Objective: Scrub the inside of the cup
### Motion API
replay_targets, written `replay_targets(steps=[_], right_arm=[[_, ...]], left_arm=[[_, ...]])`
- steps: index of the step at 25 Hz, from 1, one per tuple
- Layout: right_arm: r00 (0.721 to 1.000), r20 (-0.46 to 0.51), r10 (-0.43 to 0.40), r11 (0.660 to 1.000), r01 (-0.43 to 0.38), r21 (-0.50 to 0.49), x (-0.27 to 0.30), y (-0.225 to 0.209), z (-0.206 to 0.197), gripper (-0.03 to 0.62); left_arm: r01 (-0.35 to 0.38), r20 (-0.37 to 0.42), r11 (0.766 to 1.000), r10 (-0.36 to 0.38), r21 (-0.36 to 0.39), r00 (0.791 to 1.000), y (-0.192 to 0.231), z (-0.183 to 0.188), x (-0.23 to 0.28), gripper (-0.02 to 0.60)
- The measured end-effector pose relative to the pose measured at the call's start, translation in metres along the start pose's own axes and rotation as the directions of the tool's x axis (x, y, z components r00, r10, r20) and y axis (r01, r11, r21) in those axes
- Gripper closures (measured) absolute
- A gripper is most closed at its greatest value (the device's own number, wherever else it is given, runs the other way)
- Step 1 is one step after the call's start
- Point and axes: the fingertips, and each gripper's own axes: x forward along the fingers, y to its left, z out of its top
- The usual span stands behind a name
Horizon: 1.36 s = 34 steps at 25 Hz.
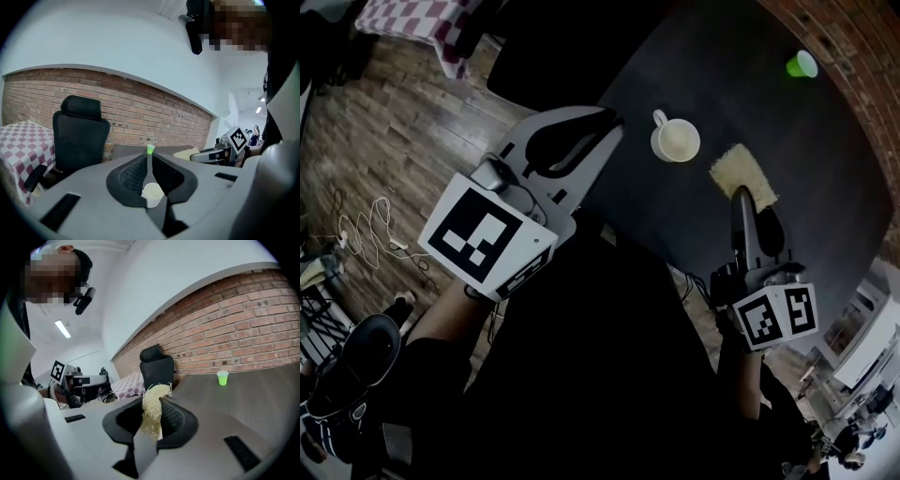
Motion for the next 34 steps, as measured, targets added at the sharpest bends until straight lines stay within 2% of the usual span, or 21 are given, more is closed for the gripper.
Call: replay_targets(steps=[5, 10, 21, 34], right_arm=[[0.996, 0.084, 0.032, 0.998, -0.028, -0.058, -0.005, 0.024, 0.019, 0.511], [0.994, 0.098, 0.036, 0.991, -0.023, -0.132, -0.009, 0.033, 0.025, 0.511], [0.994, 0.103, 0.030, 0.989, -0.015, -0.145, -0.008, 0.032, 0.027, 0.511], [0.995, 0.098, 0.023, 0.989, -0.008, -0.146, 0.000, 0.030, 0.029, 0.511]], left_arm=[[0.036, 0.062, 0.999, -0.037, 0.014, 0.997, -0.023, 0.020, 0.005, 0.537], [0.062, 0.044, 0.998, -0.062, -0.001, 0.997, -0.034, 0.011, 0.010, 0.537], [0.031, 0.048, 0.999, -0.030, -0.013, 0.998, -0.020, 0.010, 0.007, 0.537], [0.045, 0.042, 0.999, -0.044, -0.020, 0.998, -0.015, 0.010, 0.015, 0.537]])
